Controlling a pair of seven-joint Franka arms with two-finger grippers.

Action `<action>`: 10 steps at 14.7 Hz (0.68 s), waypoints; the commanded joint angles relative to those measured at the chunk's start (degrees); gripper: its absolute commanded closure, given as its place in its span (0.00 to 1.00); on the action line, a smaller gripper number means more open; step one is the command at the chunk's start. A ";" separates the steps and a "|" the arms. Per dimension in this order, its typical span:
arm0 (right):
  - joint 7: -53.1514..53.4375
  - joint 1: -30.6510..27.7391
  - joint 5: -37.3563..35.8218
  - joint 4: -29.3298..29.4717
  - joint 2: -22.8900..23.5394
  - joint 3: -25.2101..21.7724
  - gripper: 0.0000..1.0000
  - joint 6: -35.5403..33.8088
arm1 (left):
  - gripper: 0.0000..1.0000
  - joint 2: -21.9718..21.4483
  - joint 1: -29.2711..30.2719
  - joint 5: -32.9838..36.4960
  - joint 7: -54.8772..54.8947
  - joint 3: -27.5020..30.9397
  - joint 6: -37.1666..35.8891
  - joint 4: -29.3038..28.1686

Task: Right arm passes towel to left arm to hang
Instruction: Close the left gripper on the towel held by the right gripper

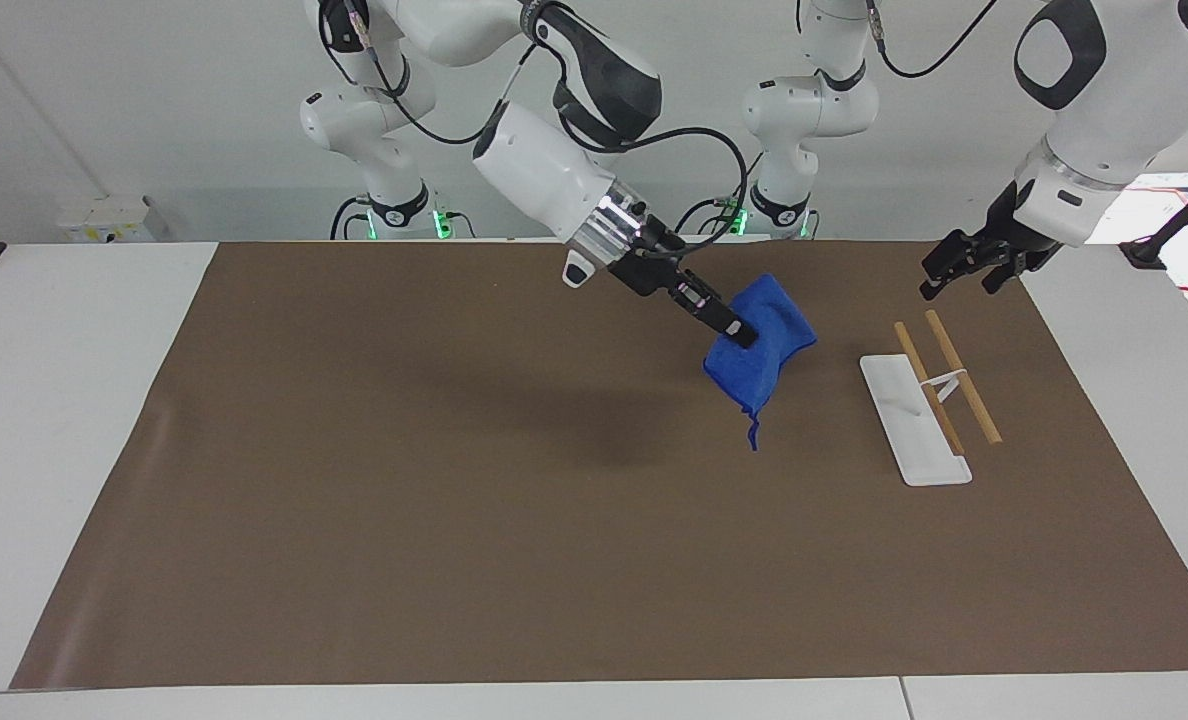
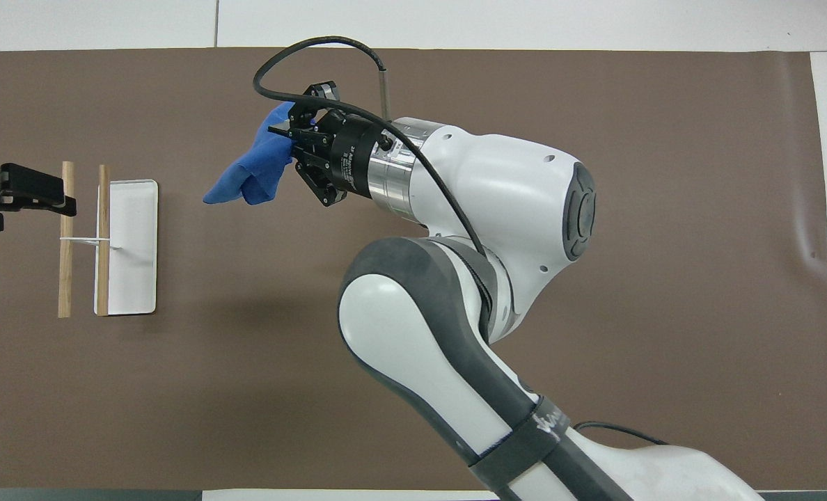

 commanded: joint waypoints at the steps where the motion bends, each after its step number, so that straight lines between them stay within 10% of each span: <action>1: 1.31 1.94 -0.93 3.56 4.04 -0.21 1.00 1.51 | 0.00 -1.67 -0.72 -6.57 -16.44 -0.13 4.51 -3.89; 5: 1.31 3.89 -1.99 6.46 6.78 -0.21 1.00 3.71 | 0.00 -3.95 -6.78 -9.74 -49.03 -0.48 15.14 -11.89; 10: 1.31 3.97 -2.08 6.46 6.78 -0.21 1.00 3.80 | 0.00 -3.60 -7.23 -15.99 -60.95 -0.48 20.25 -17.69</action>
